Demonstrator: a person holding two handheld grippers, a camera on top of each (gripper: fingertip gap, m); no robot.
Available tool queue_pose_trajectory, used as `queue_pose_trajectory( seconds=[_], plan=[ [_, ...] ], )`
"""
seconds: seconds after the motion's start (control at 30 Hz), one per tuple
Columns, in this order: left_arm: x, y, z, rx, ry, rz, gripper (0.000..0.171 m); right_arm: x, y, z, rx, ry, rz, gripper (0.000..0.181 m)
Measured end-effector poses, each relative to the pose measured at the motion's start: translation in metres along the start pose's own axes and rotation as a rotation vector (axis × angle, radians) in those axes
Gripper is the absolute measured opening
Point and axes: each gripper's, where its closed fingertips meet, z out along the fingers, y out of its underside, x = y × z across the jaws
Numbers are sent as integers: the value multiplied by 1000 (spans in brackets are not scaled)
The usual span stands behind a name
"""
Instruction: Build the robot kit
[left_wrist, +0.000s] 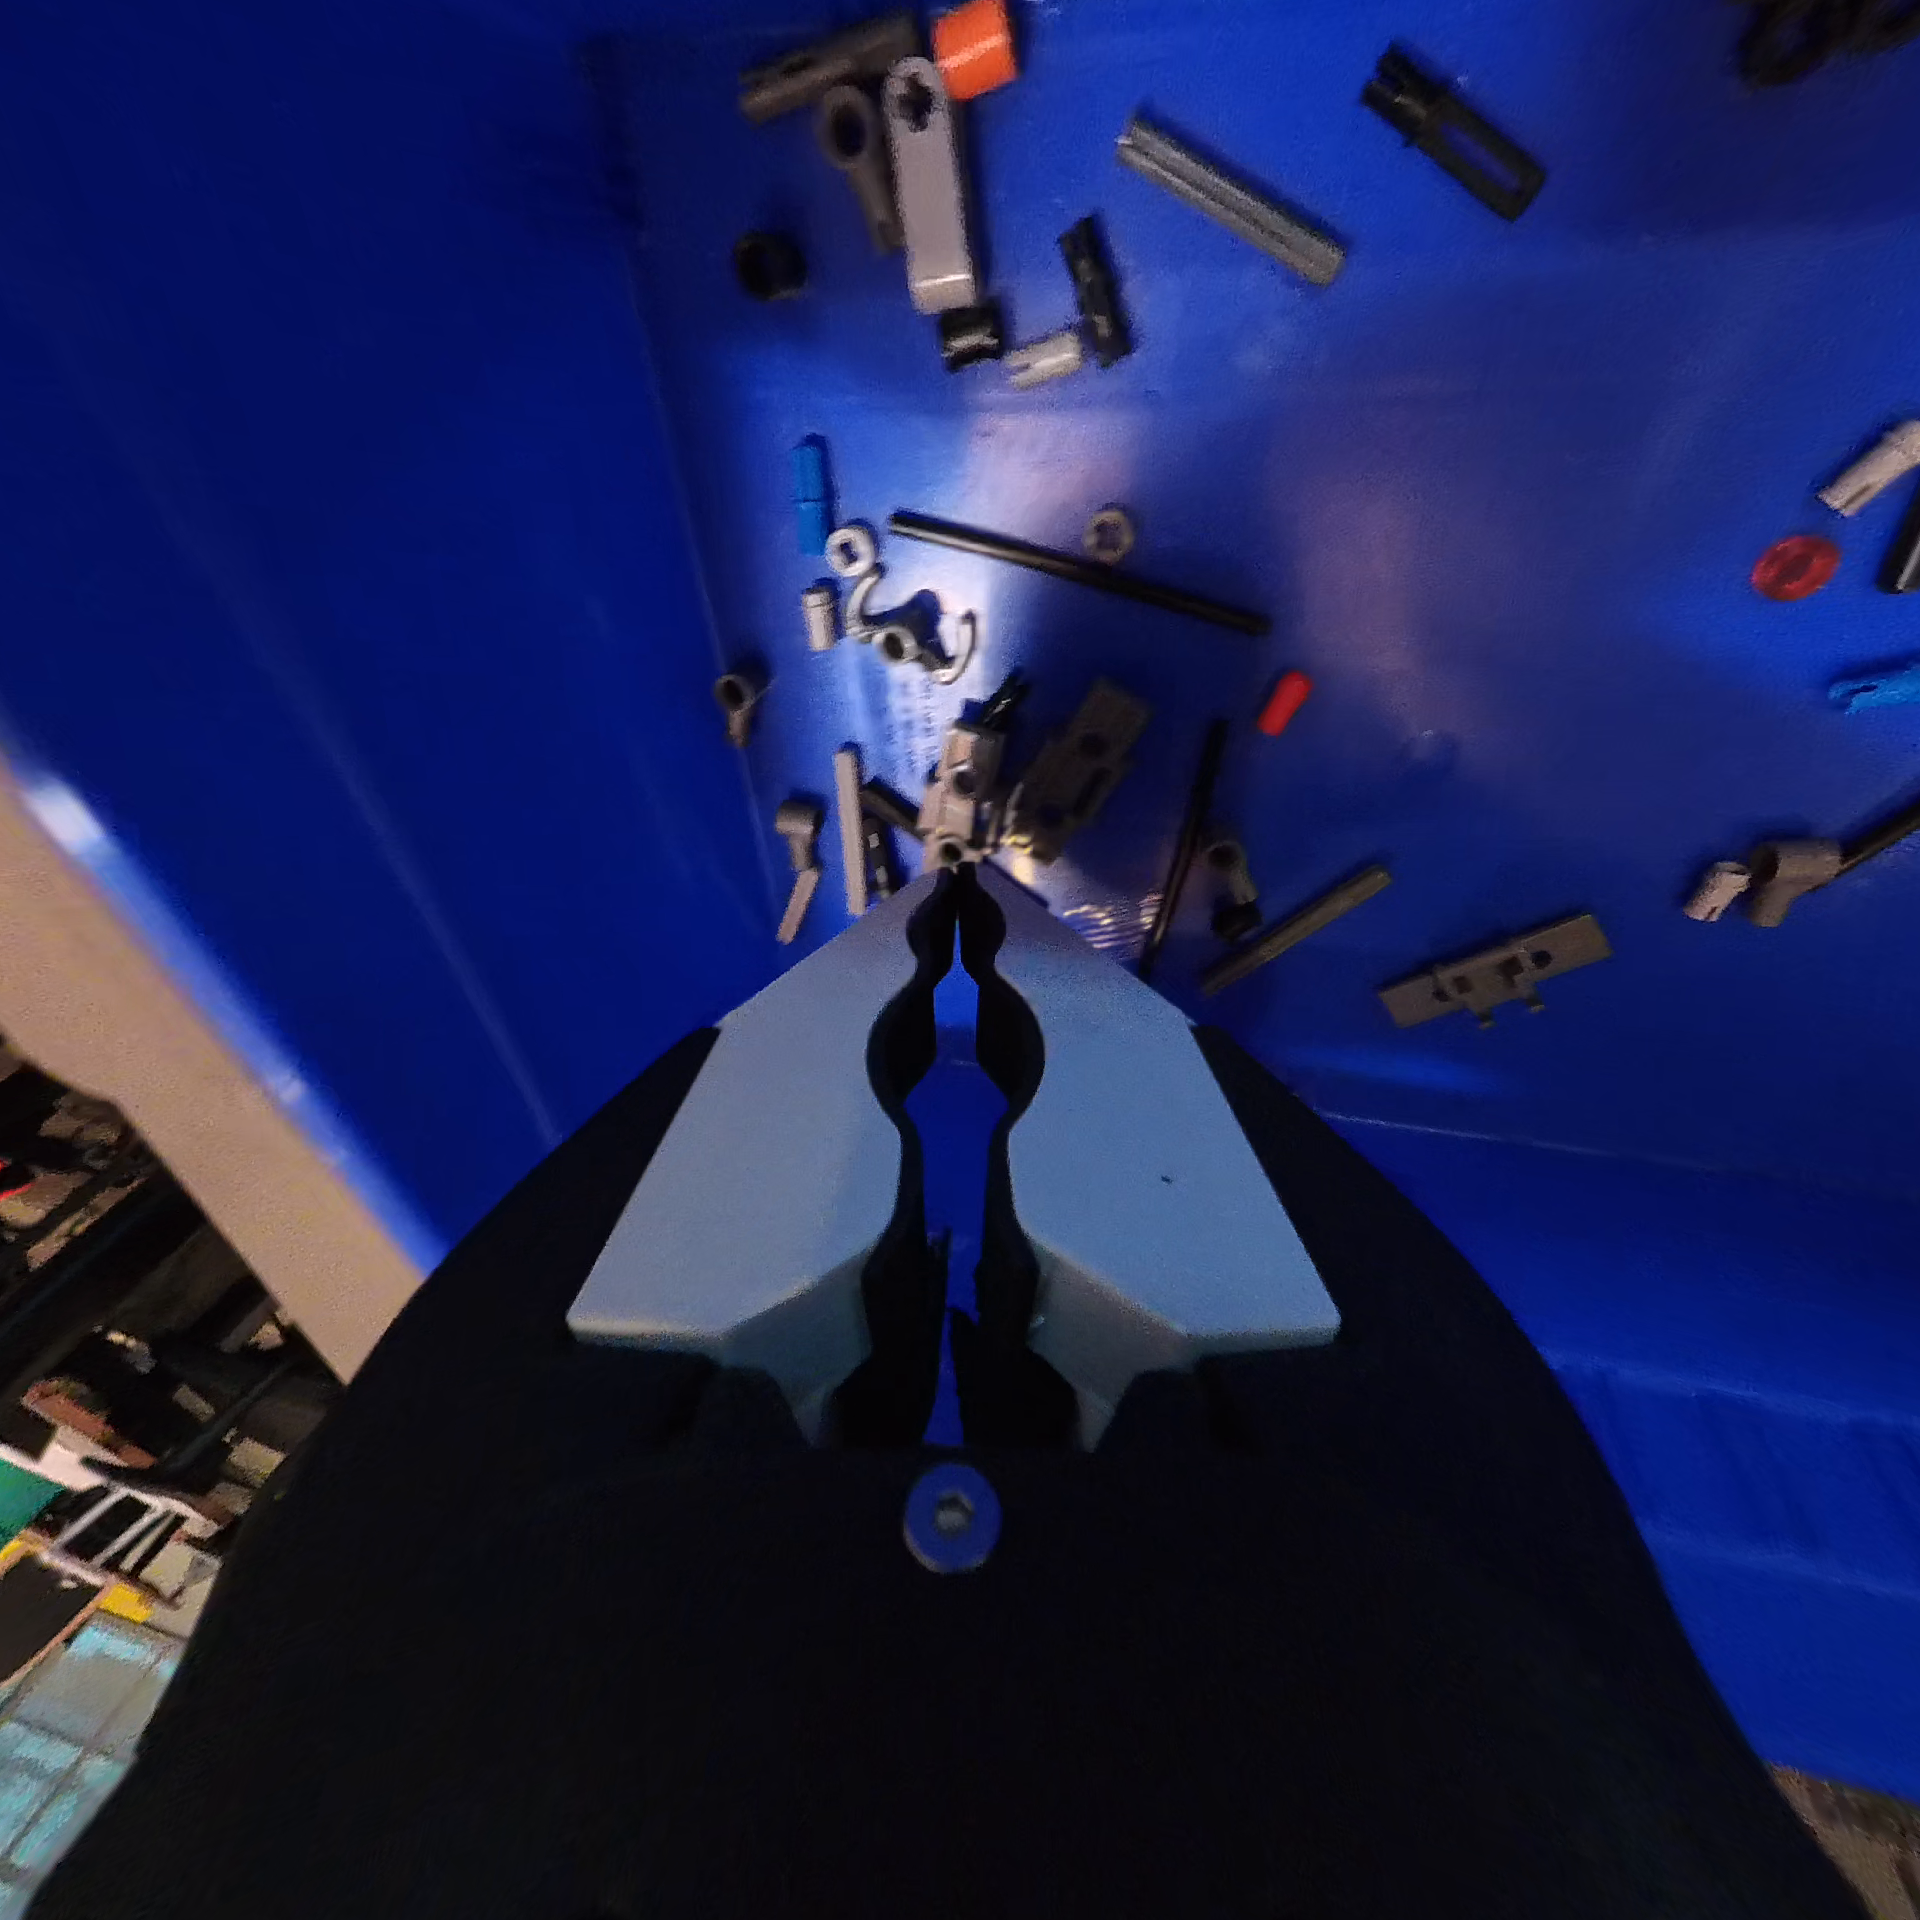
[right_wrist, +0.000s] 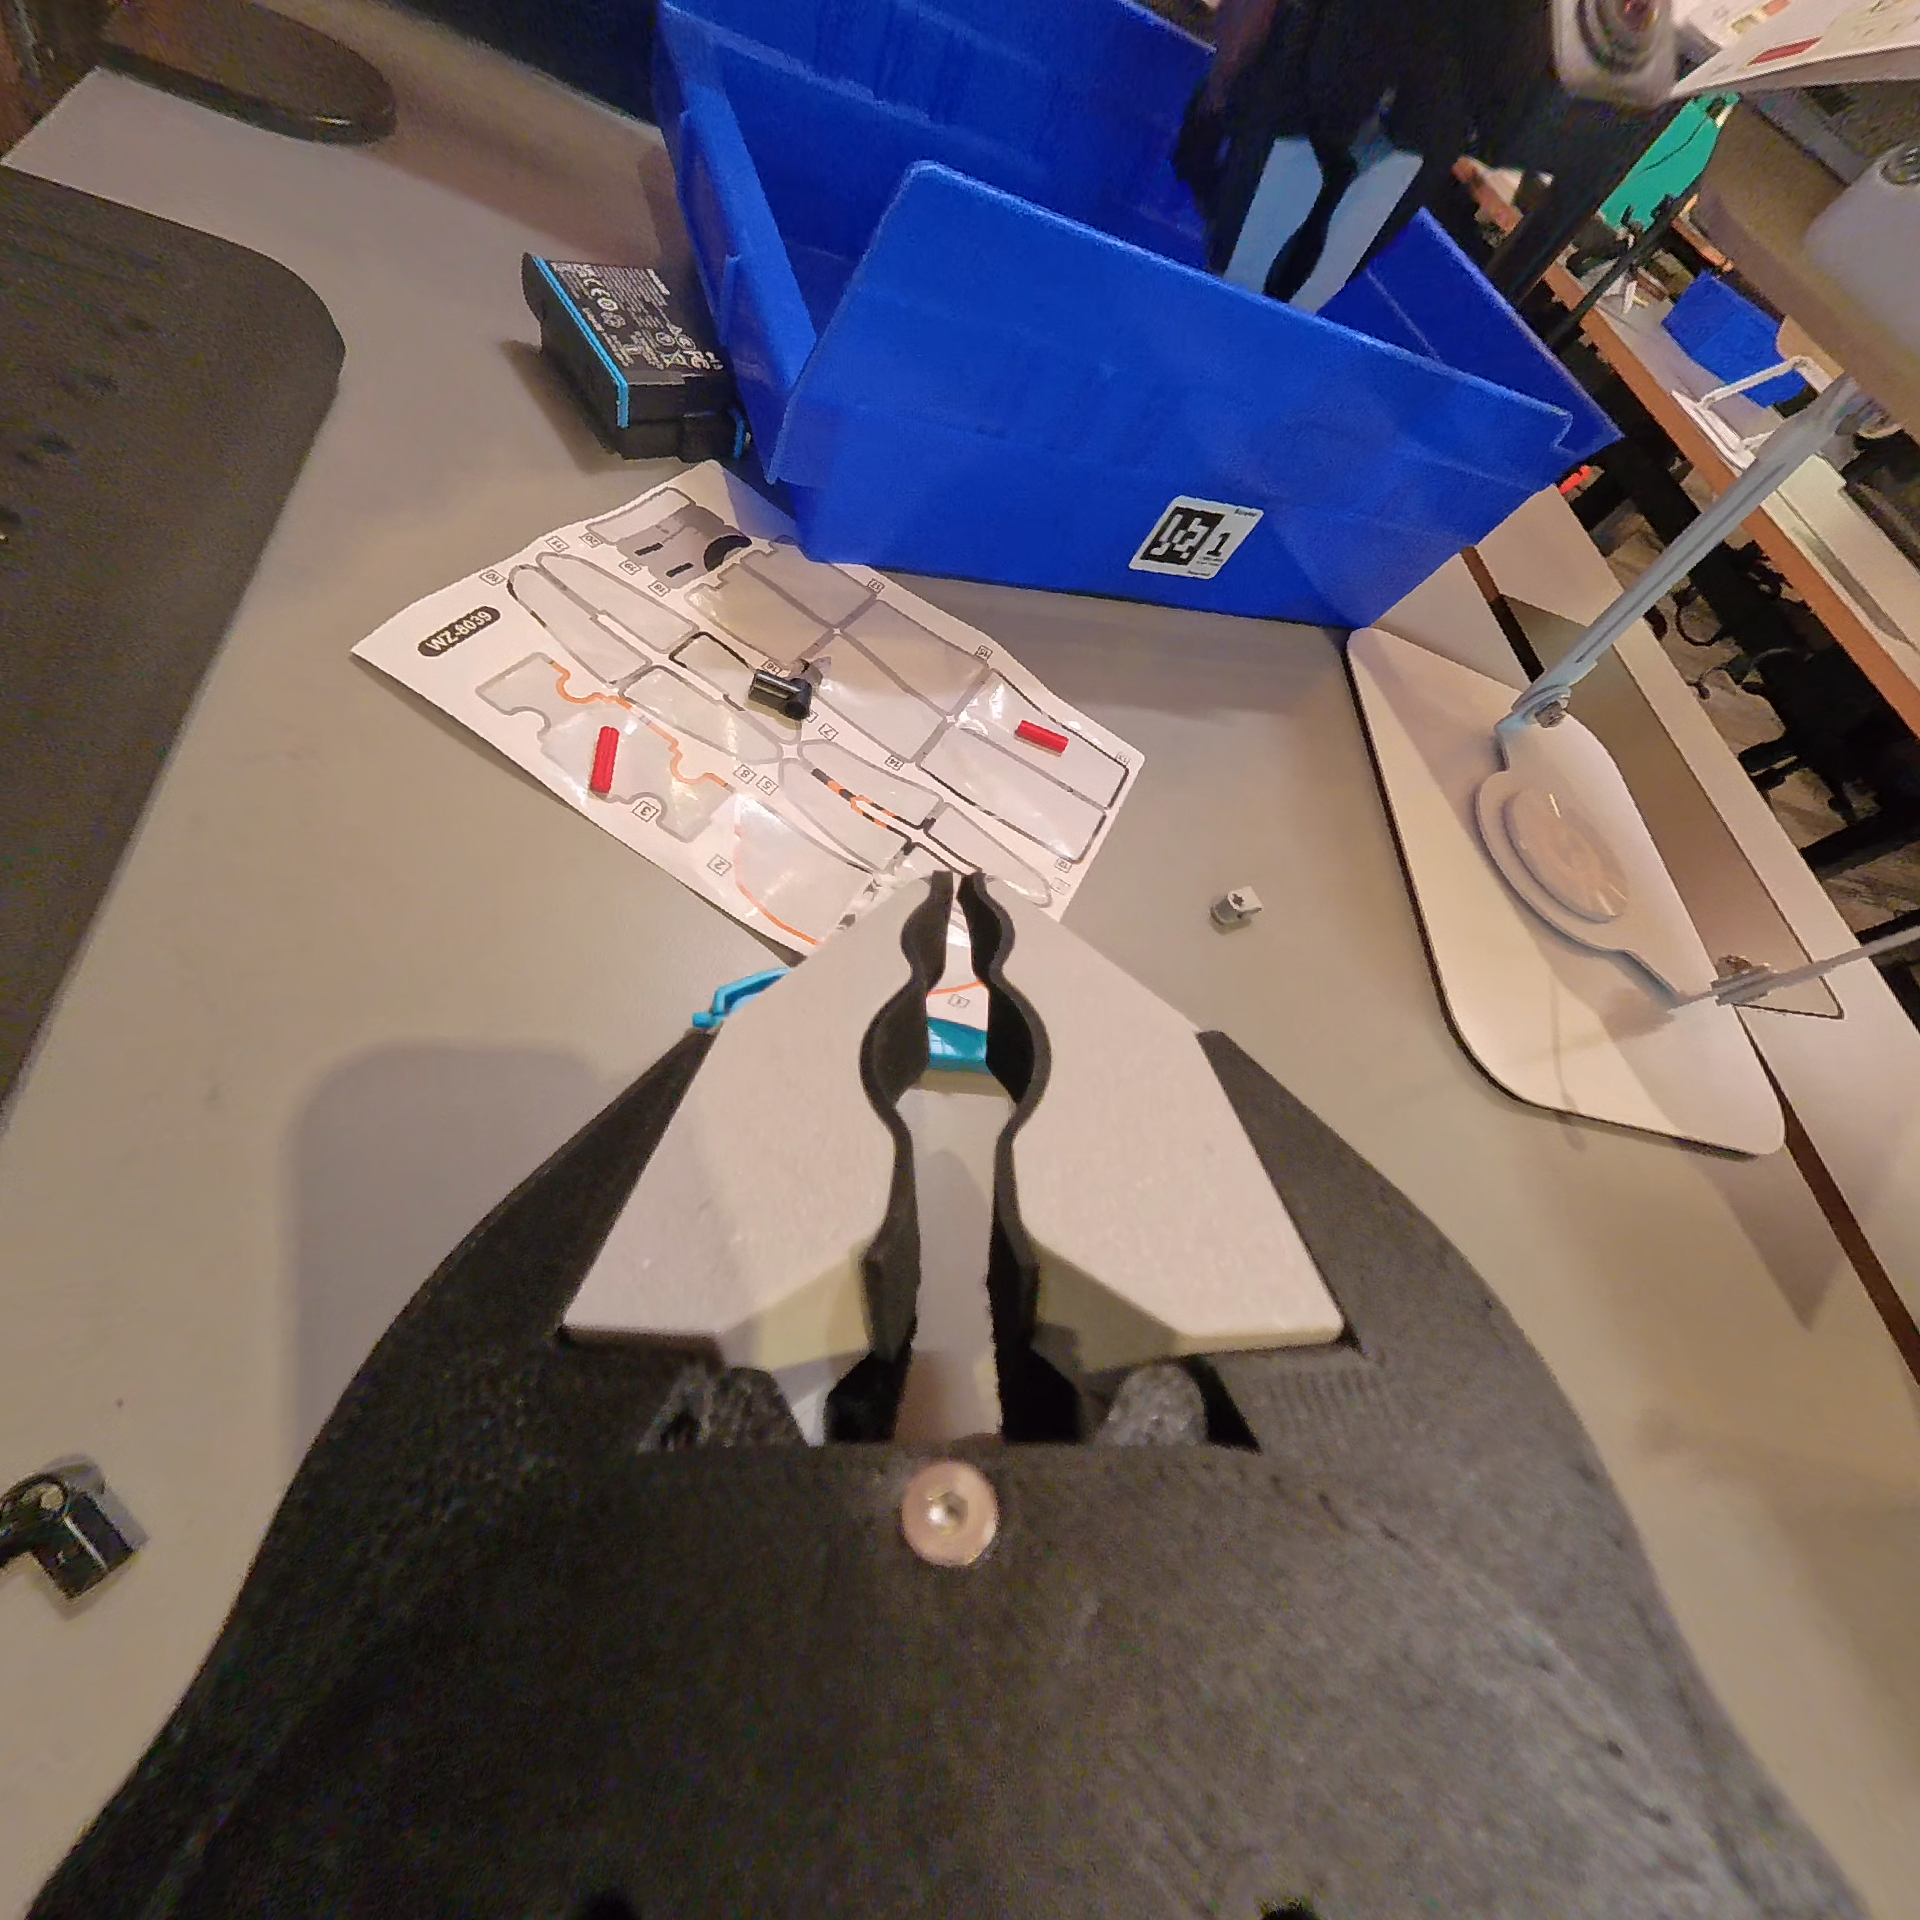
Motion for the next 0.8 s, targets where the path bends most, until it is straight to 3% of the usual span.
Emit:
queue_pose_trajectory(
  seconds=[0.27, 0.47, 0.8],
  plan=[
    [-20, 11, -27, 51, -103, -49, 0, 6, 6, 0, -9, 10, 7, 1],
    [8, 1, -35, 130, 28, -29, 17, 10, 9, 2, -20, 27, 1, 1],
    [89, -48, -53, 313, 326, 162, 45, 10, 14, 3, -37, 21, -38, 1]
  ],
)
